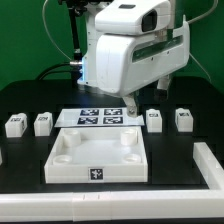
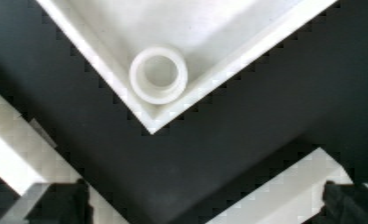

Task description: Assemble one leg

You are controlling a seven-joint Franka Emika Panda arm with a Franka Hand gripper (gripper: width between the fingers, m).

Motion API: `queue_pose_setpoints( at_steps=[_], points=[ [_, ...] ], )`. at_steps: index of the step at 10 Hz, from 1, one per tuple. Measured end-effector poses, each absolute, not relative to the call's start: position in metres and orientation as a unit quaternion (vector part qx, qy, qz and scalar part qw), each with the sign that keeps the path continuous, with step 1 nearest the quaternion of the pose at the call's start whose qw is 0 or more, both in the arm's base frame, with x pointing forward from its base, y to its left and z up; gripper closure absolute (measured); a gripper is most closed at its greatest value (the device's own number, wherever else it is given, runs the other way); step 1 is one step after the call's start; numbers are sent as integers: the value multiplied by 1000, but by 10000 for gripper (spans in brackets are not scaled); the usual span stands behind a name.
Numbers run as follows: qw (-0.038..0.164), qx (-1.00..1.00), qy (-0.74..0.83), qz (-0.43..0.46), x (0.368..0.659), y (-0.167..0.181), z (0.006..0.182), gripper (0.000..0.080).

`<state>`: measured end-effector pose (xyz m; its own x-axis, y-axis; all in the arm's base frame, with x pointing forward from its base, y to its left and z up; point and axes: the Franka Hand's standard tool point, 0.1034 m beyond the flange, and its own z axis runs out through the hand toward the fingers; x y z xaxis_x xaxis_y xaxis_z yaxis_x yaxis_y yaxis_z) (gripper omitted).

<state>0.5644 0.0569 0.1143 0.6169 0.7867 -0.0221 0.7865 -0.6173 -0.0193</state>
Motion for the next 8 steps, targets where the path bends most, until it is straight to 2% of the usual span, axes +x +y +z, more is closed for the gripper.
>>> queue_pose_setpoints(
  at_steps=[8],
  points=[
    [4, -899, -437, 15, 564, 57, 113, 150]
  ],
)
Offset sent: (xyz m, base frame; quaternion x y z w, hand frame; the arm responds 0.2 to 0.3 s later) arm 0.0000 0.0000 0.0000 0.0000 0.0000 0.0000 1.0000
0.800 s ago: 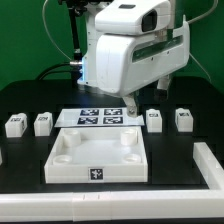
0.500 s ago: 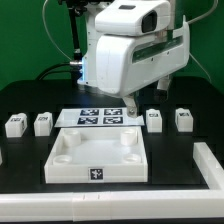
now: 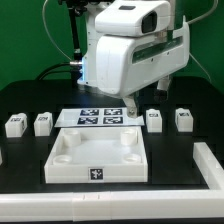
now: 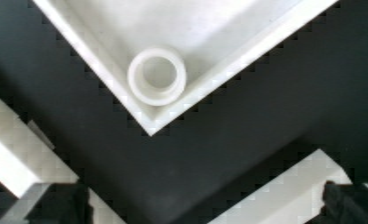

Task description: Assemble one leg

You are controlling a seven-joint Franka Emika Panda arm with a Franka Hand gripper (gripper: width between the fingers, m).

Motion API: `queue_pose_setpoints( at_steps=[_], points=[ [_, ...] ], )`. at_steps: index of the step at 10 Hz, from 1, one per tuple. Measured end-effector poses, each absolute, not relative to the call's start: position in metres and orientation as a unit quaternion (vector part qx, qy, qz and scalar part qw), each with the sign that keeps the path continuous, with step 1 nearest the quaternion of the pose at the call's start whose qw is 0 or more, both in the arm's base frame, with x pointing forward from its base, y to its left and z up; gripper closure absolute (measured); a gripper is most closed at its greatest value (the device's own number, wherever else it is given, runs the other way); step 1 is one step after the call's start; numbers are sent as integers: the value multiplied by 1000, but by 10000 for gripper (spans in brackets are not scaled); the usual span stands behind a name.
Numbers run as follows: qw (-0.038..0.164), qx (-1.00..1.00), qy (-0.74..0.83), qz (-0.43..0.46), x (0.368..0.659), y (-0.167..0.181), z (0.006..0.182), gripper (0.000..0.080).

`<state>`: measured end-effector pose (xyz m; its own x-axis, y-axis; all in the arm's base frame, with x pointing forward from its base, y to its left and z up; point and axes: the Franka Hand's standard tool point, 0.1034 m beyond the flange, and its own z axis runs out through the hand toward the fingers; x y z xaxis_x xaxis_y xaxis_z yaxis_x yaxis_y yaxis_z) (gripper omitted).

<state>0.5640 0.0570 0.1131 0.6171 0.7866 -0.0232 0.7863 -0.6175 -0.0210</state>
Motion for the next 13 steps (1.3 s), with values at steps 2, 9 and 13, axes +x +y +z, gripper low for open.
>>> queue_pose_setpoints(
  at_steps=[2, 9, 13],
  points=[
    [4, -899, -438, 14, 564, 57, 113, 150],
    [8, -816, -578, 13, 500, 27, 82, 150],
    [-3, -783, -622, -2, 483, 25, 74, 150]
  ],
)
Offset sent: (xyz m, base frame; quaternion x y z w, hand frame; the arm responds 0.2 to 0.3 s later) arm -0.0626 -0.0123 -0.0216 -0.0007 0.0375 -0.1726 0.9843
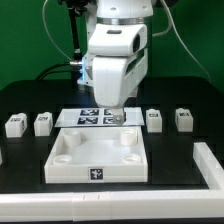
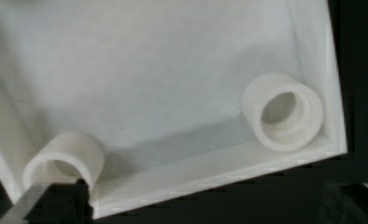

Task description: Assemble one leg

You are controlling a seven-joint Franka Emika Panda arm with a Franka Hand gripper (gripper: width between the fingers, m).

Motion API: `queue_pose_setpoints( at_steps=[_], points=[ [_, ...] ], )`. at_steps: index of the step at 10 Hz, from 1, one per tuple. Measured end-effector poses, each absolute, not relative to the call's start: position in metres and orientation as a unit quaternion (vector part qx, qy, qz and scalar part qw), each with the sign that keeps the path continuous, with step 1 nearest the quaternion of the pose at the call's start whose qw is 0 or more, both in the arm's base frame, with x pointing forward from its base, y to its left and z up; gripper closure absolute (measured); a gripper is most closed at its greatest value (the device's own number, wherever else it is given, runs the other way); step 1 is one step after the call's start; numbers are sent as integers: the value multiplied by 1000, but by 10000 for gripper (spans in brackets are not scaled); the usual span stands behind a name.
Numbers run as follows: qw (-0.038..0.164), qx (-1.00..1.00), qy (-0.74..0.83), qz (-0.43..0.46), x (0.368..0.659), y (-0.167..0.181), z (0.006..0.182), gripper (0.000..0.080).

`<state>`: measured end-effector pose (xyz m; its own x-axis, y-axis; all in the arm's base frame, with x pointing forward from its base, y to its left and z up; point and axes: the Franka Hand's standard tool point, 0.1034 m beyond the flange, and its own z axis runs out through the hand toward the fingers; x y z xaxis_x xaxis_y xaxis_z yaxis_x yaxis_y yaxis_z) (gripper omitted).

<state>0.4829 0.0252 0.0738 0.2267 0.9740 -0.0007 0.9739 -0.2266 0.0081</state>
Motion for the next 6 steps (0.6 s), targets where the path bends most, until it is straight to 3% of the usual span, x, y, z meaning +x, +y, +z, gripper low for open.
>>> queue_pose_setpoints(
  at_steps=[4, 6],
  points=[
    [-2, 738, 674, -2, 422, 11, 51, 150],
    [0, 743, 669, 0, 428, 13, 53, 150]
  ],
)
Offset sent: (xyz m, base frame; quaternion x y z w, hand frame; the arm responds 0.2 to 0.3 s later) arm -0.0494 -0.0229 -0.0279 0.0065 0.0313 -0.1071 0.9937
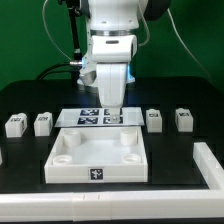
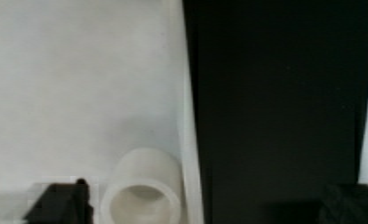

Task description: Assemble one leg

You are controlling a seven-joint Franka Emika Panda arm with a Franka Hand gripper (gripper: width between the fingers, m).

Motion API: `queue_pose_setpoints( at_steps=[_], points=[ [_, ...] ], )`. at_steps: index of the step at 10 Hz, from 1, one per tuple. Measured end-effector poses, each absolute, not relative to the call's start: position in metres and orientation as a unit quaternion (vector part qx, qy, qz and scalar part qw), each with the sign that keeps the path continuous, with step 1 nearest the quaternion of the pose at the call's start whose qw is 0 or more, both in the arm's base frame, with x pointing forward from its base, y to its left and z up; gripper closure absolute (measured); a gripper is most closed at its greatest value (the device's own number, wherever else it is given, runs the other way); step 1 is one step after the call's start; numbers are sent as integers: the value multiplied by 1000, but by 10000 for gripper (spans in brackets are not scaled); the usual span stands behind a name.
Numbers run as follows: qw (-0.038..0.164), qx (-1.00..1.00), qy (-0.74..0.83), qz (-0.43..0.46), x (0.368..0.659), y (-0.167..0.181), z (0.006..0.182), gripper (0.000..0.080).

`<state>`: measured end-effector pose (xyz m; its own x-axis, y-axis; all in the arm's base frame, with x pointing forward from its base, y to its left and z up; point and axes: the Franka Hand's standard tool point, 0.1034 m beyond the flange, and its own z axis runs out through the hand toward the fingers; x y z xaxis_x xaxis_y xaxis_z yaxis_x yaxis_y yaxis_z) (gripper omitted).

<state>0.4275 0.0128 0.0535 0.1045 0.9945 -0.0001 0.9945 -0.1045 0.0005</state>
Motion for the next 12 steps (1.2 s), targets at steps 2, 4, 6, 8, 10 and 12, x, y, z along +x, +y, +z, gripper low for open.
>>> queue_pose_setpoints(
  at_steps=[2, 4, 6, 8, 10, 12],
  points=[
    [-6, 720, 694, -4, 432, 4, 42, 150],
    [-11, 709, 705, -4, 433, -4, 29, 150],
    [-18, 711, 703, -9, 429, -6, 20, 150],
    [-25, 716, 698, -14, 424, -10, 13, 150],
    [-25, 716, 698, -14, 424, -10, 13, 396],
    [-25, 716, 698, -15, 423, -10, 12, 592]
  ],
)
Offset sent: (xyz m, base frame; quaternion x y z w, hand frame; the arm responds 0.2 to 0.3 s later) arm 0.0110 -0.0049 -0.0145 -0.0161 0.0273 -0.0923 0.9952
